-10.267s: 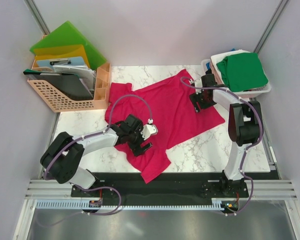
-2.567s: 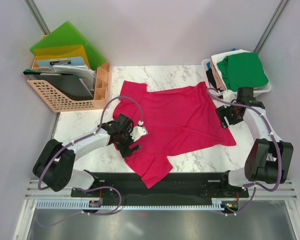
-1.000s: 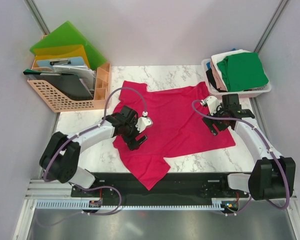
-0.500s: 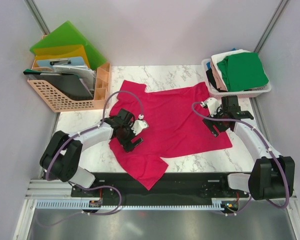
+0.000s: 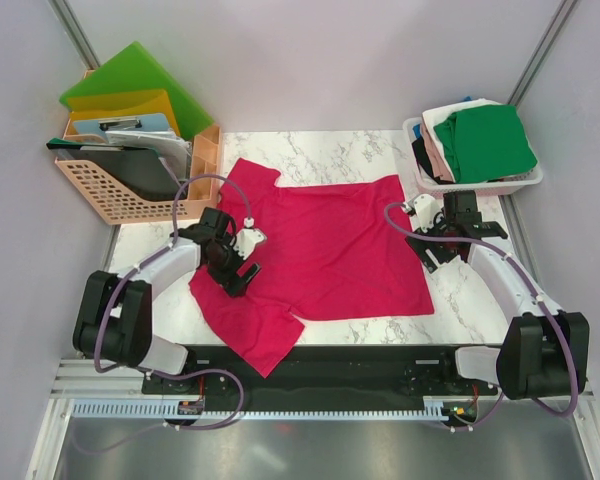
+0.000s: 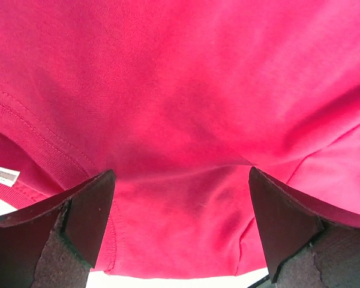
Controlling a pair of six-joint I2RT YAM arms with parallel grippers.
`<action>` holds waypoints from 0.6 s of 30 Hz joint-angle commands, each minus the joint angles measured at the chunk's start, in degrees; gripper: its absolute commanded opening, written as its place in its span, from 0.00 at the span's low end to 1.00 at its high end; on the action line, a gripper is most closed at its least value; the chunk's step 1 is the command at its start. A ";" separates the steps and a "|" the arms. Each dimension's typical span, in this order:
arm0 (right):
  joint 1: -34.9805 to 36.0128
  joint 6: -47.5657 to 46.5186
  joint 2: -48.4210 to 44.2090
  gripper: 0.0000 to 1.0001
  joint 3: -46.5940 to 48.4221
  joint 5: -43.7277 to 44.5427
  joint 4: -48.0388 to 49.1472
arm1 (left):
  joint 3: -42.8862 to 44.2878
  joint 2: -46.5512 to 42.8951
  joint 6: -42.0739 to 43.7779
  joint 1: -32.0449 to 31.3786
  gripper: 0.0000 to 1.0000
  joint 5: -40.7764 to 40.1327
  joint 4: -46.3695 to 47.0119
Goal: Fold and stack the t-shirts
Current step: Flatten out the tshirt
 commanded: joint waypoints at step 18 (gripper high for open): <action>-0.52 9.05 -1.10 0.87 4.55 -7.91 0.15 | 8.65 -26.10 -7.11 -0.14 1.00 -4.88 5.77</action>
